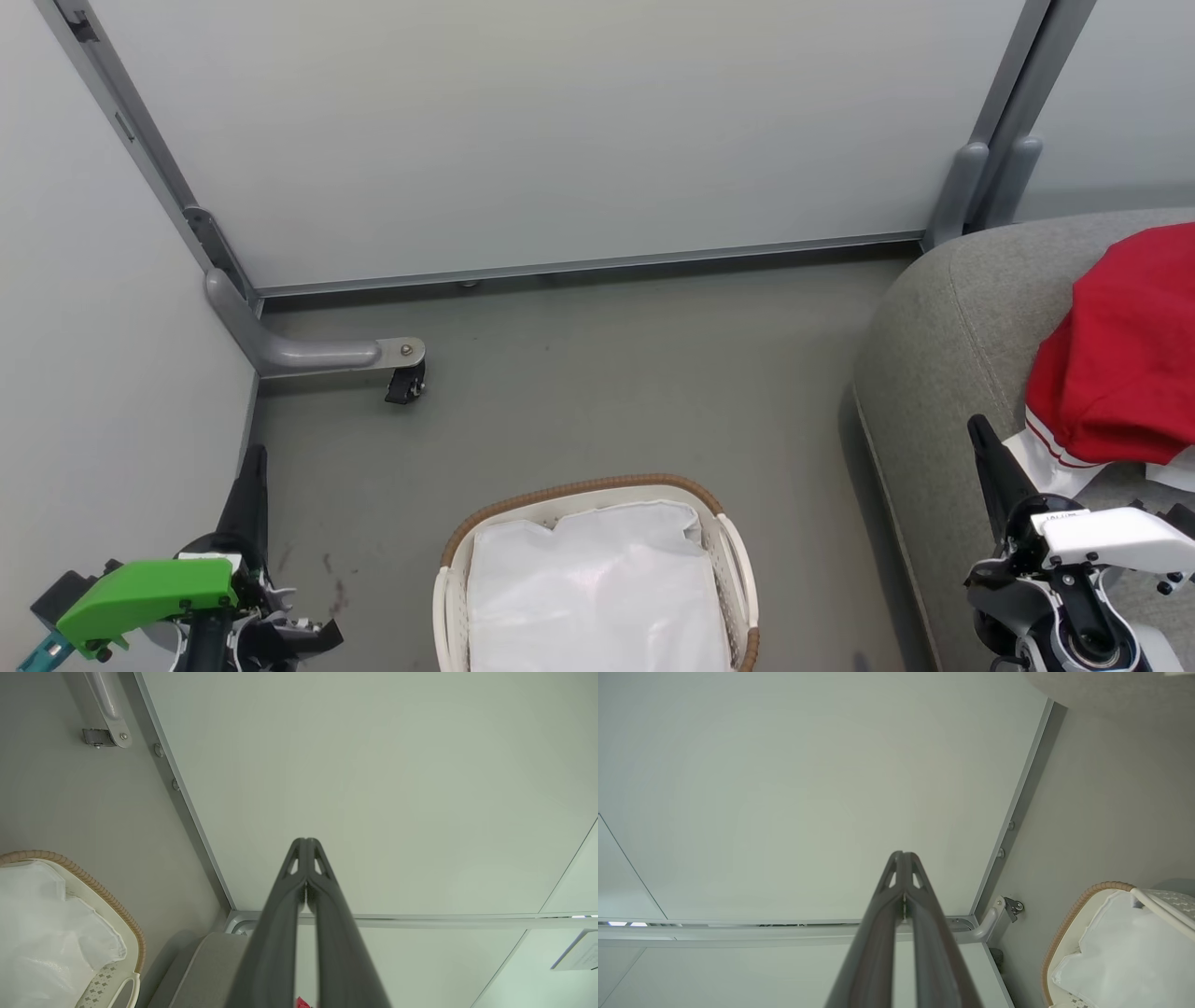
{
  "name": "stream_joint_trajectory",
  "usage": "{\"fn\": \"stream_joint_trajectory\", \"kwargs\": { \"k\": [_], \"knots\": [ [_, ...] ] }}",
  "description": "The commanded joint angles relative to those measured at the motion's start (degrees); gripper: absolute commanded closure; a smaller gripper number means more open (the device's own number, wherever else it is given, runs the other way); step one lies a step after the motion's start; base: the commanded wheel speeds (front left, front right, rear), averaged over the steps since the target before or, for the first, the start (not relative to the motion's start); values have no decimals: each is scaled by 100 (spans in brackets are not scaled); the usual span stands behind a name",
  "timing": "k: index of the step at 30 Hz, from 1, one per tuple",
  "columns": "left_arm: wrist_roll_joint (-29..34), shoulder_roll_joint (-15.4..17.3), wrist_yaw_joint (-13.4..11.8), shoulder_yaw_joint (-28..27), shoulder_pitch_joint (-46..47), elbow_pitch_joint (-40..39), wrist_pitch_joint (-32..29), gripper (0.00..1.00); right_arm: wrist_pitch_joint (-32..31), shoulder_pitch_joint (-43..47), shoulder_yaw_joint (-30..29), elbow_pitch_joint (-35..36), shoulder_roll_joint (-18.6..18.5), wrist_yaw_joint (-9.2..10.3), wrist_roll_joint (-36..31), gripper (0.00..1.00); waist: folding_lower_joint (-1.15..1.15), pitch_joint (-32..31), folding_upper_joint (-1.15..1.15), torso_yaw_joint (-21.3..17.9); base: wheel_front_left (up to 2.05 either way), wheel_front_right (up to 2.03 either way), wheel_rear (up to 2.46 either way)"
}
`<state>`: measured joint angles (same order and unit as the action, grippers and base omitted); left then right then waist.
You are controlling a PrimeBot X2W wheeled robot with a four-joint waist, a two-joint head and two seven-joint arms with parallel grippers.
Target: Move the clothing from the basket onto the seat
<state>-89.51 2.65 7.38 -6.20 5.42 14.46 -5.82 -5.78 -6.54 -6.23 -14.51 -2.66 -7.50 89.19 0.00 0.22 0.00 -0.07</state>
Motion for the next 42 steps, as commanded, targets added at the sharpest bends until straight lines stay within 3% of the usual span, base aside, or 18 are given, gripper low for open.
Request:
{"fn": "stream_joint_trajectory", "kwargs": {
  "k": [1,42],
  "knots": [
    [-112,39,19,-32,112,-40,-34,100,-44,53,-22,39,-35,2,120,100,0,-1,0,1,0,0,0],
    [-300,39,20,-43,110,-50,-93,100,-94,62,-41,64,-37,2,330,100,0,-4,0,7,0,0,0]
  ]
}}
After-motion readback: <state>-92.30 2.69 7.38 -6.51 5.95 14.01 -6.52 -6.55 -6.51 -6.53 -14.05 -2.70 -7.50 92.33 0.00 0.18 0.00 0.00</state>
